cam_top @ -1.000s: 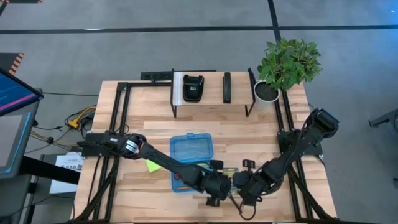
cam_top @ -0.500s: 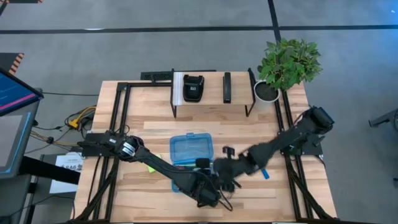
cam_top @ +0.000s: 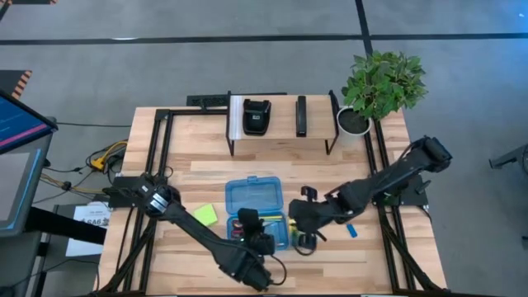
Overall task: Pack school essentials
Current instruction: Put the yellow crayon box into the blue supply box
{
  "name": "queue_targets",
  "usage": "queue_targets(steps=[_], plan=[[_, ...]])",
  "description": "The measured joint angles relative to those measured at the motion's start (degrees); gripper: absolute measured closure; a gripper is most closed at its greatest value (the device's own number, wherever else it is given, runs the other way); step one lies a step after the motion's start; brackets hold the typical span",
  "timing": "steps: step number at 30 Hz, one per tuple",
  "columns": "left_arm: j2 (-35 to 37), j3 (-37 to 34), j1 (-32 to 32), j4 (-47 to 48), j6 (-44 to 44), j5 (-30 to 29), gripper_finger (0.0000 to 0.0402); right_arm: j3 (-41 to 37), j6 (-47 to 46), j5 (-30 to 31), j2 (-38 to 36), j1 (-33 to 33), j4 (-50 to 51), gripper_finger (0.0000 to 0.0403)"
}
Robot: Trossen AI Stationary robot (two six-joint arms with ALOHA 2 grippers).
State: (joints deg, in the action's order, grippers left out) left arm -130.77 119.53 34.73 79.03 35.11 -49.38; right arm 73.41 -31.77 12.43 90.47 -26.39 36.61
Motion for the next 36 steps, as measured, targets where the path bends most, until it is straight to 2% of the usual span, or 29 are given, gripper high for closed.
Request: queue_targets(steps=[8,14,20,22,24,28,36], plan=[[1.8,-0.1,0.7,-2.5,-2.6,-1.6,0.0313,0.0,-10.6,2.8,-2.2,-3.5,4.7,0.0260],[1.7,-0.1,1.4,-9.0,-8.5,-1.2,0.0333,0.0,-14.1,2.7,-2.1,-3.5,5.3,0.0203],[1.9,-2.2,1.8,-12.1,-8.6,-1.4,0.0347,0.0,-14.3,2.7,-2.1,-2.6,5.4,0.0149],[3.1,-7.0,2.0,-18.0,-9.4,1.1,0.0349,0.0,-14.3,2.6,-2.1,-2.7,5.4,0.0143],[5.4,-13.6,2.0,-27.9,-12.8,4.7,0.0349,0.0,-14.3,2.6,-2.1,-2.7,5.4,0.0141],[13.8,-28.6,2.1,-48.2,-19.1,11.5,0.0349,0.0,-15.8,2.4,-2.1,-2.4,5.5,0.0141],[38.9,-58.9,2.0,-83.5,-25.9,12.2,0.0349,-0.1,-17.5,-2.6,-2.1,0.8,2.7,0.0140]])
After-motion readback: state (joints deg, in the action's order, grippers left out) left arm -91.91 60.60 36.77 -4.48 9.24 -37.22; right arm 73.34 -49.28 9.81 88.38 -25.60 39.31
